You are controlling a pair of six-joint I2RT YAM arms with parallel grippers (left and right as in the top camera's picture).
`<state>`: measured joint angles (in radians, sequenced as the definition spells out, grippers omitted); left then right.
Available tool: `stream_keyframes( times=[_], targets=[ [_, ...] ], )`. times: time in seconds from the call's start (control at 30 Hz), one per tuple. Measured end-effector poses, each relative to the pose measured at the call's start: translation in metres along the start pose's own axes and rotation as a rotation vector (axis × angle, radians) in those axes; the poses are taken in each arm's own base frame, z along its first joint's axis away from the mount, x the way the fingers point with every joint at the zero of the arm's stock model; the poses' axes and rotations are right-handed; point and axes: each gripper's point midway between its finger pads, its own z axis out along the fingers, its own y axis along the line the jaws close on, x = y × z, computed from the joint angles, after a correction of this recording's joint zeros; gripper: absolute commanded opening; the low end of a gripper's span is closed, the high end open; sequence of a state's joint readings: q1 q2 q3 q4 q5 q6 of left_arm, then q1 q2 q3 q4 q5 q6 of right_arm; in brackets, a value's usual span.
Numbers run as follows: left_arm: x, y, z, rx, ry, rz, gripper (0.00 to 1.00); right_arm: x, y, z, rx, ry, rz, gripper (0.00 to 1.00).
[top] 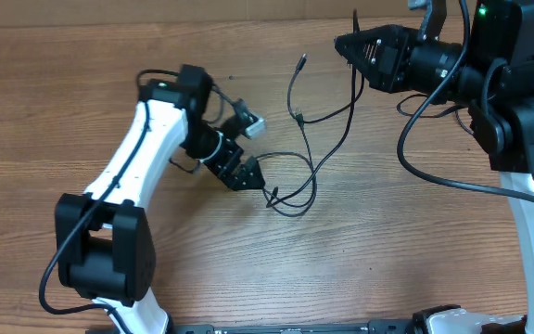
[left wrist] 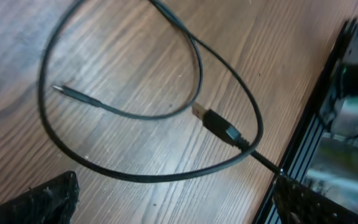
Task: Untangle cables
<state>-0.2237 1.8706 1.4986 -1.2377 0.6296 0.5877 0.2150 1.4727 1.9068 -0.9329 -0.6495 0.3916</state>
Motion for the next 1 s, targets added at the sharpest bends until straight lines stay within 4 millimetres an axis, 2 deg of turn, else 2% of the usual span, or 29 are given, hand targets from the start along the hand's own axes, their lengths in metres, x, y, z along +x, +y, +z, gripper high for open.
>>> stream_keyframes(
  times=[0.23, 0.43, 0.6, 0.73, 1.0],
  targets=[
    [0.019, -0.003, 0.004, -0.026, 0.106, 0.067, 1.00, -0.004, -0.006, -0.003, 0.021, -0.015, 0.005, 0.04],
    [0.017, 0.003, 0.009, -0.094, 0.143, 0.147, 1.00, -0.004, -0.007, -0.003, 0.021, -0.014, 0.006, 0.04],
    [0.006, 0.017, 0.016, -0.220, 0.159, 0.171, 1.00, -0.003, -0.007, -0.003, 0.022, -0.013, 0.007, 0.04],
    [-0.005, 0.032, 0.023, -0.305, 0.148, 0.123, 1.00, -0.003, -0.007, -0.003, 0.022, -0.013, 0.007, 0.04],
    [-0.041, 0.058, 0.024, -0.412, -0.018, -0.059, 1.00, -0.001, -0.008, -0.003, 0.028, -0.003, 0.017, 0.04]
  ],
)
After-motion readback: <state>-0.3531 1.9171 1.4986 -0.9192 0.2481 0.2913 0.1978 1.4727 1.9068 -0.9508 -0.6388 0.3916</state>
